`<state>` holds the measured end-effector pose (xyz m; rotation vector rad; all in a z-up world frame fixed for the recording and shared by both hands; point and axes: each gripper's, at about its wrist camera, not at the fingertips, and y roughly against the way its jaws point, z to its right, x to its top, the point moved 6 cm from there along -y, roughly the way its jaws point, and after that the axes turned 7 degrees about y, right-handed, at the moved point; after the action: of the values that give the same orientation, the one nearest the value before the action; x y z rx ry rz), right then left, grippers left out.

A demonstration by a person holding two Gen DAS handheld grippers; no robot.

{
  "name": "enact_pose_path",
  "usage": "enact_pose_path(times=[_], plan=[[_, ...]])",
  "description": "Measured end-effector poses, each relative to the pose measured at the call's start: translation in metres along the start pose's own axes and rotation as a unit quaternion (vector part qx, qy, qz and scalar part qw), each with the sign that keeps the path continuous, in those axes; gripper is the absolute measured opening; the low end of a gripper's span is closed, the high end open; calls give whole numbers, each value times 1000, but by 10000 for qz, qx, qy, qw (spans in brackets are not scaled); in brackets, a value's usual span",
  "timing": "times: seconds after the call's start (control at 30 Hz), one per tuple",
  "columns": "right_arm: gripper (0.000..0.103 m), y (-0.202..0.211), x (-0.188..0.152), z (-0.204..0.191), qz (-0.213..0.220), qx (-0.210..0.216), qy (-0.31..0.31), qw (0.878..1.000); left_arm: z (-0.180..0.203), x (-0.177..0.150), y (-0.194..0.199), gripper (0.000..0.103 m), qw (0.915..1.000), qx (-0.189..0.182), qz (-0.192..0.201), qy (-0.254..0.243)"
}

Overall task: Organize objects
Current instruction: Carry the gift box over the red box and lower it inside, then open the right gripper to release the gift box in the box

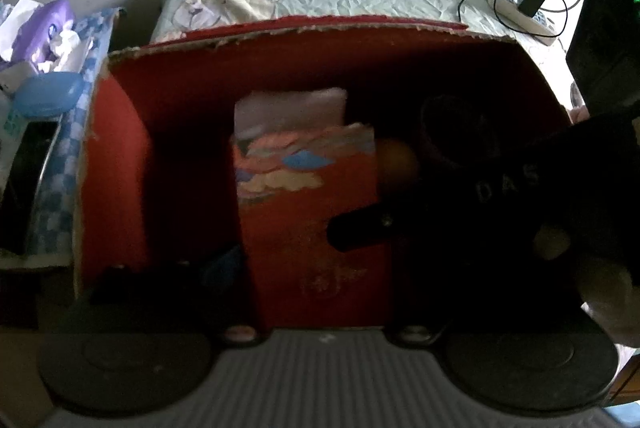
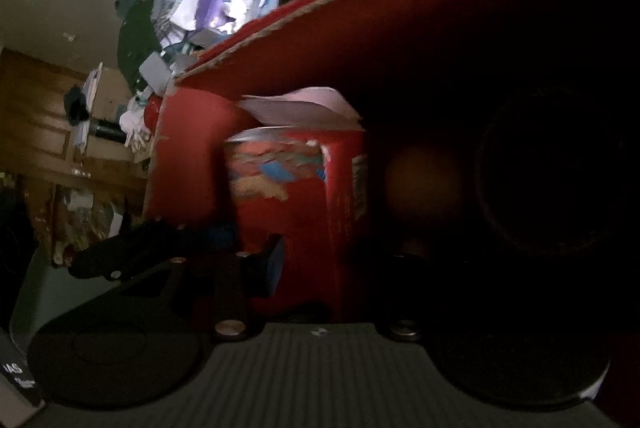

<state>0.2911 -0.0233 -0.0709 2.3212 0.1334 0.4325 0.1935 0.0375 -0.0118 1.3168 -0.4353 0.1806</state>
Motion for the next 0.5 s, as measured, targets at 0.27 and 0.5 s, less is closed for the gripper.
enact_pose_path(times=[0.27, 0.5], plan=[[45, 5, 1, 3, 200, 31, -122, 9997, 3, 2, -6, 88, 10000, -37, -28, -51], [43, 7, 1, 3, 230, 28, -89, 9997, 7, 5, -23, 88, 9996, 58, -211, -156]])
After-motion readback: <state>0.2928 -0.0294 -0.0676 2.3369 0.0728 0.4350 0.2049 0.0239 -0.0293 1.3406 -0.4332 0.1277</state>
